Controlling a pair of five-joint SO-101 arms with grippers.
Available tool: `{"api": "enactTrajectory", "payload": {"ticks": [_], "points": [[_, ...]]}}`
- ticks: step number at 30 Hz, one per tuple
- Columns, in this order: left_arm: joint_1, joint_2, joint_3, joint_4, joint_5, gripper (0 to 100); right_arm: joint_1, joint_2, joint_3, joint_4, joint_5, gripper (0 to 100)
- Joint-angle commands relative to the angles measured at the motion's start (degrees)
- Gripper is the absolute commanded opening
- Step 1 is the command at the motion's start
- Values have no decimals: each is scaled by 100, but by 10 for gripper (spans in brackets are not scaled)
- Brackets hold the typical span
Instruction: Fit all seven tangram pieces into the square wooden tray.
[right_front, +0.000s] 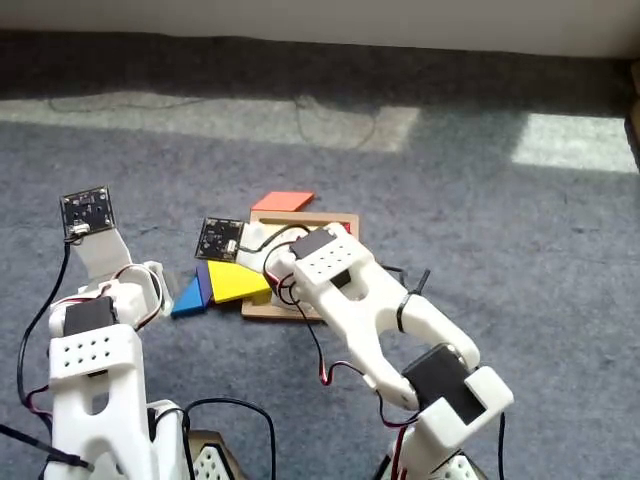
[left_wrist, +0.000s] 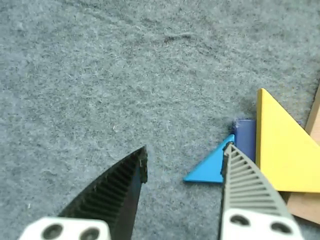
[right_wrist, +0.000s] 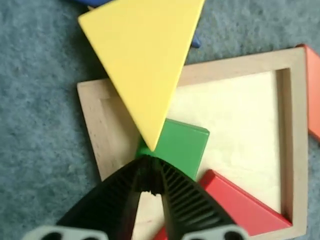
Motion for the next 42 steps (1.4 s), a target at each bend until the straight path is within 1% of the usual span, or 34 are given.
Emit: {"api": "enactTrajectory", "payload": {"ticks": [1, 8, 9, 12, 16, 19, 24, 28, 31, 33, 36, 38, 42], "points": [[-48, -136, -251, -202, 35, 248, 92, 453, -259, -57, 26, 5], [-48, -136, -251, -202, 35, 248, 268, 769, -963, -119, -18, 5], [-48, -136, -251, -202, 35, 248, 277, 778, -1015, -154, -141, 5], [-48, -136, -251, -202, 35, 248, 338, 787, -1033, -629, -527, 5], [-48, -136, -251, -202, 35, 248, 567, 787, -1033, -1024, -545, 5], [-48, -136, -251, -202, 35, 248, 725, 787, -1033, -1024, -545, 5], [-48, -136, -251, -202, 35, 248, 778, 787, -1015, -998, -545, 5], [-48, -136, -251, -202, 35, 248, 769, 664, -1068, -356, -589, 5], [-48, -136, -259, -202, 62, 248, 708, 321, -1077, -180, -1196, 11], [-92, -136, -268, -202, 62, 248, 646, 40, -1059, -163, -1618, 37], [-435, -136, -365, -202, 88, 248, 514, -391, -1042, -163, -2031, 141], [-637, -136, -391, -193, 316, 249, 374, -567, -1007, -163, -2145, 197], [-1007, -136, -418, -202, 598, 252, -40, -593, -971, -198, -2303, 214]]}}
